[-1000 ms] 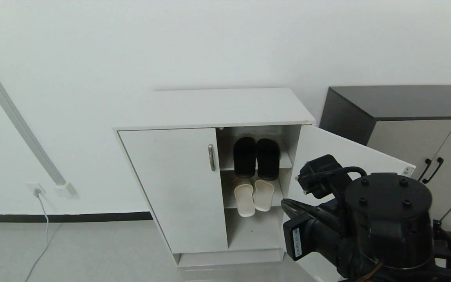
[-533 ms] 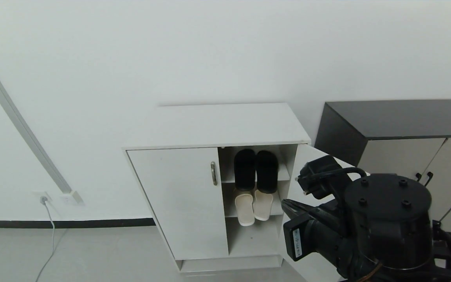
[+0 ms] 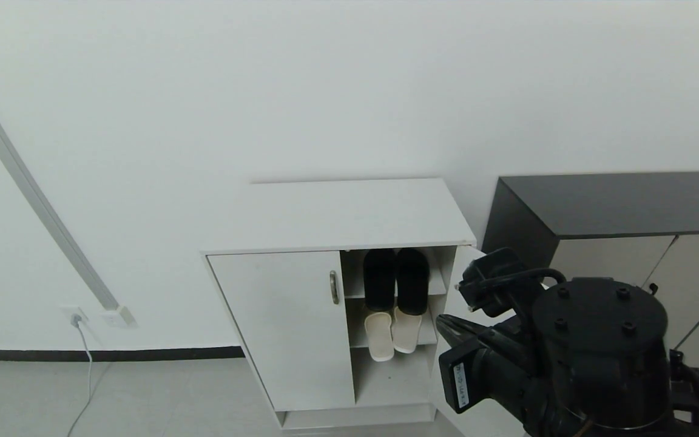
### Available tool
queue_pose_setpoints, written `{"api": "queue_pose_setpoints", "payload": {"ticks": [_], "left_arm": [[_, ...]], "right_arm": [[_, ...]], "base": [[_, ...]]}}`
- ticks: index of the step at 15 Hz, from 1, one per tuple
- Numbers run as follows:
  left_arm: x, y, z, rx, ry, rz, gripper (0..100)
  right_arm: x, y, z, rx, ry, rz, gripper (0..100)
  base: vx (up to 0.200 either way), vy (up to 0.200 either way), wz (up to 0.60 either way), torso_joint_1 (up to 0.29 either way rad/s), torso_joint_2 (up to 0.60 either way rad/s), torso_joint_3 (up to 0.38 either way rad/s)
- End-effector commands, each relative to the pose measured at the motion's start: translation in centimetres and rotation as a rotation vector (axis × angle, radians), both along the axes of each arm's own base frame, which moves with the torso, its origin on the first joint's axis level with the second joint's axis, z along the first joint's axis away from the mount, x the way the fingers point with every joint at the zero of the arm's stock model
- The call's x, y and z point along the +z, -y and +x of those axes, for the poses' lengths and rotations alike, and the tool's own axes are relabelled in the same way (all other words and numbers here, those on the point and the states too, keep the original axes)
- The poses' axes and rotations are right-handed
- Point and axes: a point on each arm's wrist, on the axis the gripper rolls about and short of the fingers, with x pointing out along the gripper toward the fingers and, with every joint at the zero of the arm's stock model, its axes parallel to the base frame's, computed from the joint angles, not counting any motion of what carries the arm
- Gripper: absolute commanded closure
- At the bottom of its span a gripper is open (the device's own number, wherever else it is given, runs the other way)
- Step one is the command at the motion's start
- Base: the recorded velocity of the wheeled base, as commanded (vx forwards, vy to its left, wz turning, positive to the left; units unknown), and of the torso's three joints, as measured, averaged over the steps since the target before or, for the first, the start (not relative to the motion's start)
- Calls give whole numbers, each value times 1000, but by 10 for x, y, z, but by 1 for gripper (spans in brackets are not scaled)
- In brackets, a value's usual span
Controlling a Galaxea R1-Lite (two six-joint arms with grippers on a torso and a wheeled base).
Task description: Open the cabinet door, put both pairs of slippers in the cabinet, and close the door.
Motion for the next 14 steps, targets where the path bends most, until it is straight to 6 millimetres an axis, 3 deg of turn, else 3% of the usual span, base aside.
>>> {"api": "queue_pose_setpoints", "payload": {"ticks": [1,4,14], "left_arm": [[0,0,0,1,-1,-1,100],[0,0,0,1,-1,-1,100],[0,0,0,1,-1,-1,100]], "right_arm": [[0,0,0,1,0,-2,100],[-2,1,-1,5,-5,-6,100],[-1,3,2,-7,-2,-5,100]], "base": [[0,0,0,0,0,0],[0,0,0,0,0,0],[0,0,-600,5,2,1]]}}
